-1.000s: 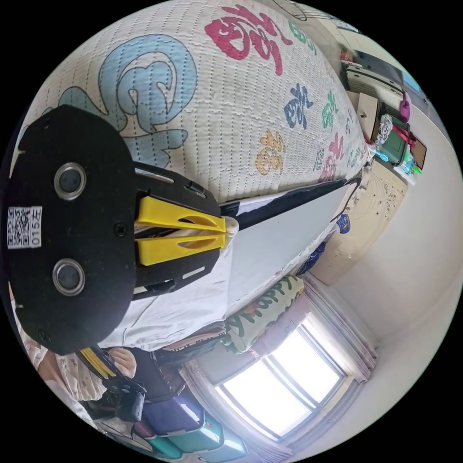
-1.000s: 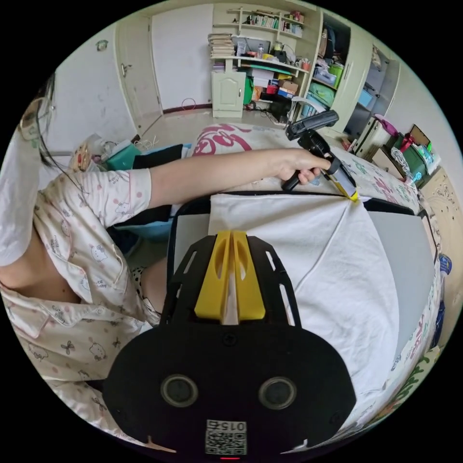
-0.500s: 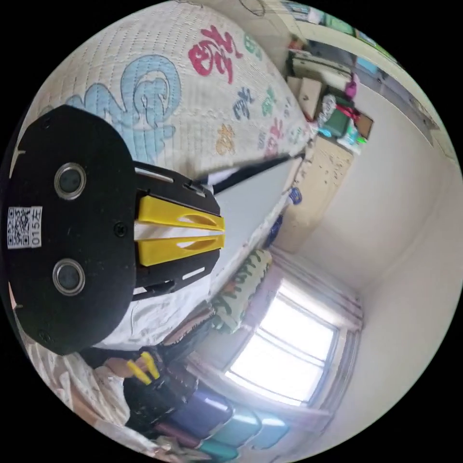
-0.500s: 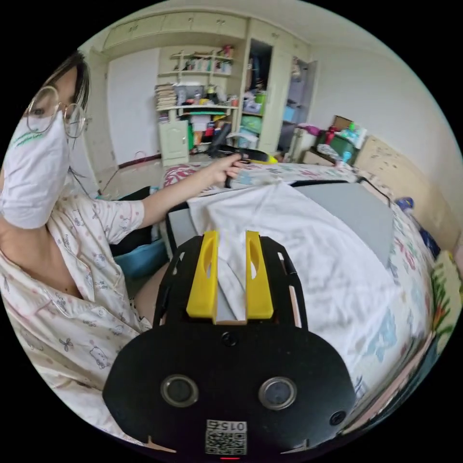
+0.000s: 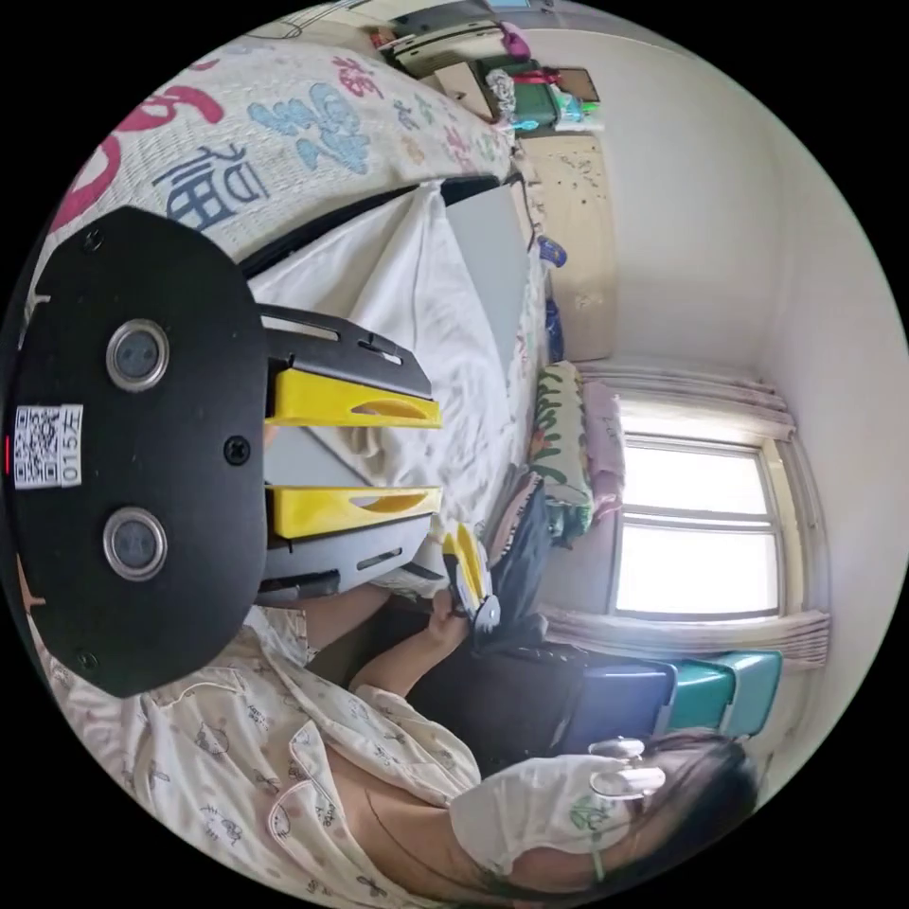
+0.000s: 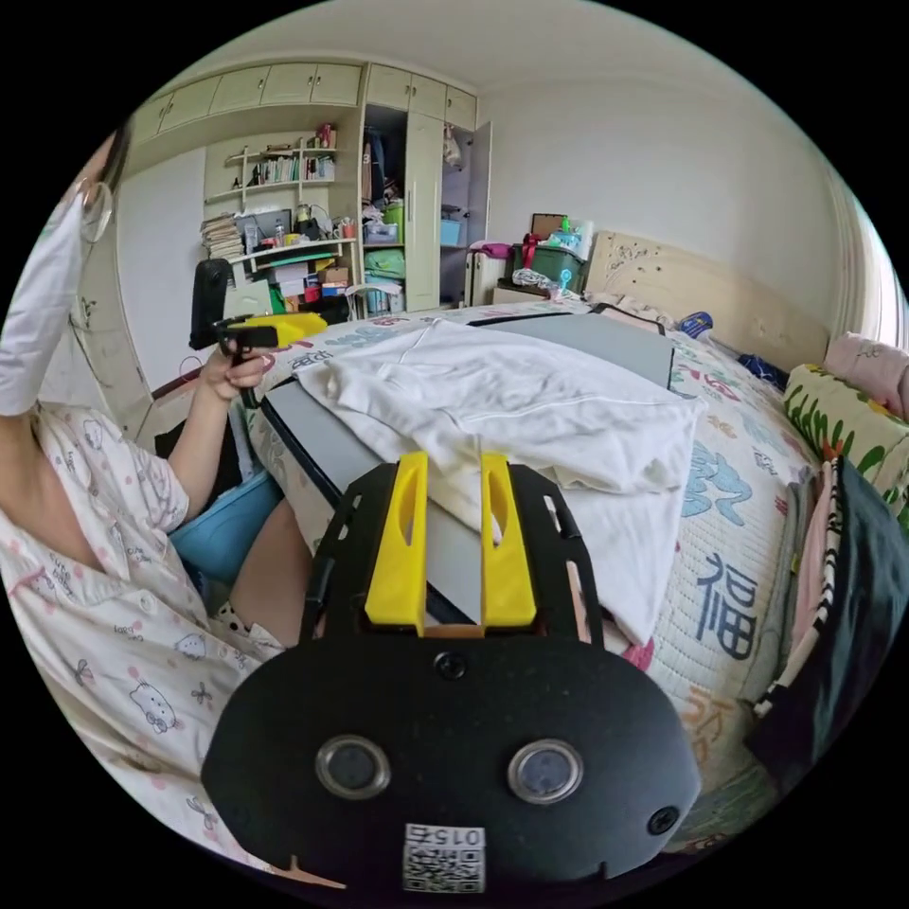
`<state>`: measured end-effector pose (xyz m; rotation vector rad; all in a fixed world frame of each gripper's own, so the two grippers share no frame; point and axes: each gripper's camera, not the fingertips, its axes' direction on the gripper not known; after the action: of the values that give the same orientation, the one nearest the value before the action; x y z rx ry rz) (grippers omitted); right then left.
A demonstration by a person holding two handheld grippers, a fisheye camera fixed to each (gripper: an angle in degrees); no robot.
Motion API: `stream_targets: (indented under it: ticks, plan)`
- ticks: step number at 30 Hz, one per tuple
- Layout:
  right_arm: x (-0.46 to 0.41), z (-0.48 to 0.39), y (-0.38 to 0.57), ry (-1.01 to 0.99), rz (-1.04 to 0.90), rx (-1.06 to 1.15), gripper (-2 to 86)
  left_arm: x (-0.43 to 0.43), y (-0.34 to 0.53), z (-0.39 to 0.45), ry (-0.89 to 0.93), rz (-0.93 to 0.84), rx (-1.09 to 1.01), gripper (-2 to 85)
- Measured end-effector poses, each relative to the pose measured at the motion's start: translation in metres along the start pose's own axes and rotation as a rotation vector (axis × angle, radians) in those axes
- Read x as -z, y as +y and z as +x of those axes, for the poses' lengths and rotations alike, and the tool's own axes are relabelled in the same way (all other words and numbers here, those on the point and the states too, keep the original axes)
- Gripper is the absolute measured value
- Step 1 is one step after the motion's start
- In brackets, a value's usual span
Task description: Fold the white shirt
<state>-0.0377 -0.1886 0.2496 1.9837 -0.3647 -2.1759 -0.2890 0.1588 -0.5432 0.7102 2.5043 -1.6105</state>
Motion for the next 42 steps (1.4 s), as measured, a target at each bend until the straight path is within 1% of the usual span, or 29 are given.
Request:
stream_targets:
  ticks: [3,7,11,12,13,17,20,22,28,33,38,41,42]
  plan:
    - [-0.012,-0.01,-0.001,-0.032,-0.034,0.033,10.7,-0.025,0.033,-0.009,-0.064,-0.067,-0.02,9.6]
    - [-0.014,-0.039,0.003,0.197,-0.024,0.086,10.0,-0.056,0.068,-0.02,-0.225,-0.164,-0.096,9.6]
    - [-0.01,-0.044,0.012,0.238,0.047,0.04,8.2,-0.073,0.105,-0.052,-0.312,-0.1,-0.006,8.8]
    - [-0.006,-0.043,0.013,0.236,0.061,0.023,7.9,-0.073,0.117,-0.063,-0.365,-0.076,0.029,8.2]
    - [-0.001,-0.041,0.013,0.218,0.072,0.007,7.7,-0.072,0.126,-0.076,-0.376,-0.058,0.059,7.8]
    - [0.016,-0.033,0.011,0.195,0.123,-0.024,6.8,-0.073,0.155,-0.124,-0.314,-0.004,0.158,7.8]
    - [0.014,-0.033,0.003,0.242,0.1,-0.023,6.4,-0.073,0.184,-0.162,-0.372,0.057,0.276,7.0]
    - [0.01,-0.033,-0.005,0.246,0.088,-0.029,5.9,-0.073,0.204,-0.19,-0.376,0.119,0.359,6.9]
    - [0.028,-0.035,-0.012,0.256,0.141,-0.075,1.1,-0.075,0.224,-0.259,-0.431,0.089,0.372,5.3]
    - [0.049,-0.034,-0.019,0.212,0.171,-0.12,0.0,-0.07,0.249,-0.313,-0.397,0.114,0.39,1.6]
    - [0.077,-0.045,-0.03,0.235,0.179,-0.102,-0.2,-0.051,0.27,-0.346,-0.38,0.161,0.341,-0.2]
    - [0.075,-0.047,-0.038,0.233,0.128,-0.102,-0.2,-0.056,0.285,-0.374,-0.382,0.117,0.338,-0.4]
    - [0.073,-0.048,-0.04,0.232,0.137,-0.103,-0.2,-0.061,0.291,-0.386,-0.391,0.089,0.34,-0.4]
